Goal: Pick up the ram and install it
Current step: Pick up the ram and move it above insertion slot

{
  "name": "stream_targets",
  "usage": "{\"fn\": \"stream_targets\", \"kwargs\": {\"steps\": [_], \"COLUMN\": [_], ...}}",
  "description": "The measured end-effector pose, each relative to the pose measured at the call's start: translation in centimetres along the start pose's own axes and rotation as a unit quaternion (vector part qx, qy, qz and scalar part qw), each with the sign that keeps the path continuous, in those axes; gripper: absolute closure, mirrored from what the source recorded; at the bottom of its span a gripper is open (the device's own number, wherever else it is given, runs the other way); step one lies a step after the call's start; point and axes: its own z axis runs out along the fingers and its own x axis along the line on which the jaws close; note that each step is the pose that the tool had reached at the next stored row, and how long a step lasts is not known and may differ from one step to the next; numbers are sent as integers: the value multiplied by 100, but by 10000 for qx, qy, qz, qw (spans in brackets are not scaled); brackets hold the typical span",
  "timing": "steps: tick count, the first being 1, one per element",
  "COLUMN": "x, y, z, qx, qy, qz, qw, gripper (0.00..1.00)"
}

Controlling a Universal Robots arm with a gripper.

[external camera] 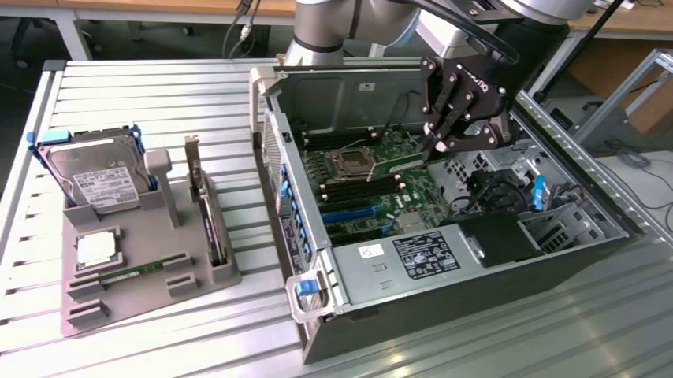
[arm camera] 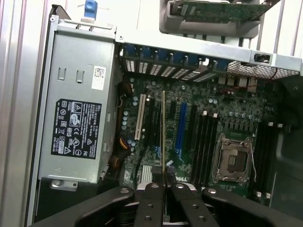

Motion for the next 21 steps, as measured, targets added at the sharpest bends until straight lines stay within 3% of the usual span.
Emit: {"fn": "stream_targets", "kwargs": {"steps": [5,21], "x": [23,15], "y": [-169,-445], "z": [-7,-15], "qx": [0,0], "qy": [0,0], "qz": [-2,-5], "qw": [10000,10000], "gripper": [88,88]}}
